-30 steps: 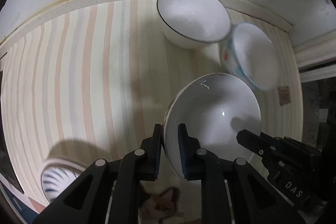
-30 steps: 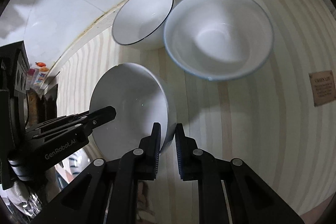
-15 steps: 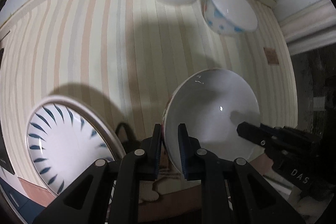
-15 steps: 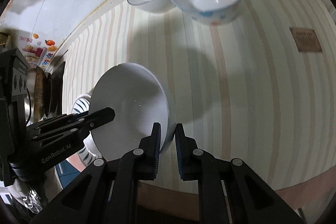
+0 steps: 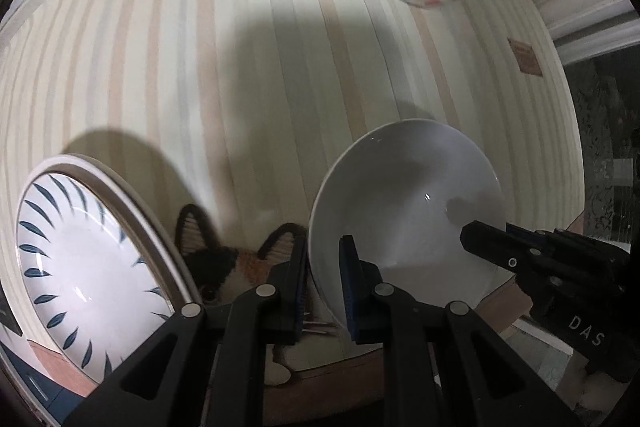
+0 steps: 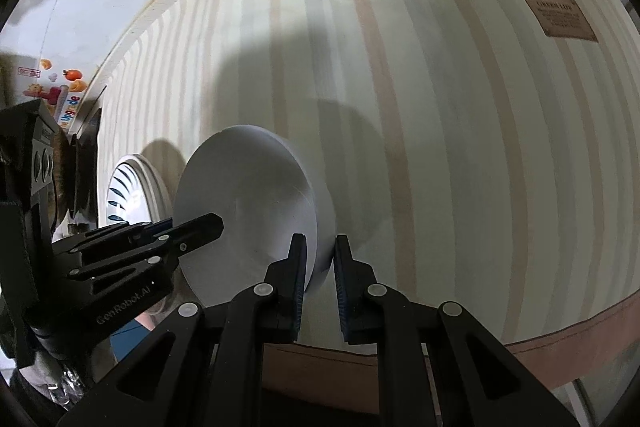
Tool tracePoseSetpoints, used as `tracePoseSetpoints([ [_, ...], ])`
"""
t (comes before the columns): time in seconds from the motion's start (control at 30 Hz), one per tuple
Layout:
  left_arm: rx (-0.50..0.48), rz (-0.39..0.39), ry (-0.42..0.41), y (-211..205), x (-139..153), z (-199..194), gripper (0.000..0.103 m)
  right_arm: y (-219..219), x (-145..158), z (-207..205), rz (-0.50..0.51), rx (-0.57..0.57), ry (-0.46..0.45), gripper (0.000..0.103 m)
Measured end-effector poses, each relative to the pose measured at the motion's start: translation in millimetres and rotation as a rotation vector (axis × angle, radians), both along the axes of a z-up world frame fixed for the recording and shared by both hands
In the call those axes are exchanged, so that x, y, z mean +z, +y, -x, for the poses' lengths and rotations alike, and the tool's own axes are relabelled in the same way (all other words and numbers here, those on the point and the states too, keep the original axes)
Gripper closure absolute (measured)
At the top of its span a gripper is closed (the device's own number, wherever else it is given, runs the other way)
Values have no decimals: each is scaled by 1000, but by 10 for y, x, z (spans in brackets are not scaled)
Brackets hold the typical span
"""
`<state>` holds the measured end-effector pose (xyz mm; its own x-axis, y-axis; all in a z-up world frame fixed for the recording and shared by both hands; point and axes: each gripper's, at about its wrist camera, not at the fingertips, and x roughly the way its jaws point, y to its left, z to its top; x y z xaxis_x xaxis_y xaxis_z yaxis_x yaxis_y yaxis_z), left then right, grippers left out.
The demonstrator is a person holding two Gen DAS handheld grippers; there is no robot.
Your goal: Organize plates and bowls
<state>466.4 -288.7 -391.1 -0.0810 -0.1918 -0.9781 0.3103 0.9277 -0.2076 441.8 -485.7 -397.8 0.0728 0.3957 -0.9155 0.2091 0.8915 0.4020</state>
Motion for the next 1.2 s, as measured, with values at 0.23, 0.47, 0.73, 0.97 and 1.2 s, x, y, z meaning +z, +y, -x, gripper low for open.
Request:
tracePoseSetpoints([
  [0.23,-14,-17,0,-113,-27,21,90,-20,-84,32,-6,-5,18,87],
  [0.47,-8,-27,27,-119,-2,-29,90,-75,-99,24,-37,0,39,86],
  [0.73,43,2,-96,45,698,-315,88,-514,299,-91,-94,-56,-8,86],
  [0.97,120,78,-110,-227,876,-930,81,-955,621,-638,-97,-137,-106,62],
  [1.2,137,87,-65,-660,629,-1555,81,-1259,496,-1408,-72,-174,-130,62],
])
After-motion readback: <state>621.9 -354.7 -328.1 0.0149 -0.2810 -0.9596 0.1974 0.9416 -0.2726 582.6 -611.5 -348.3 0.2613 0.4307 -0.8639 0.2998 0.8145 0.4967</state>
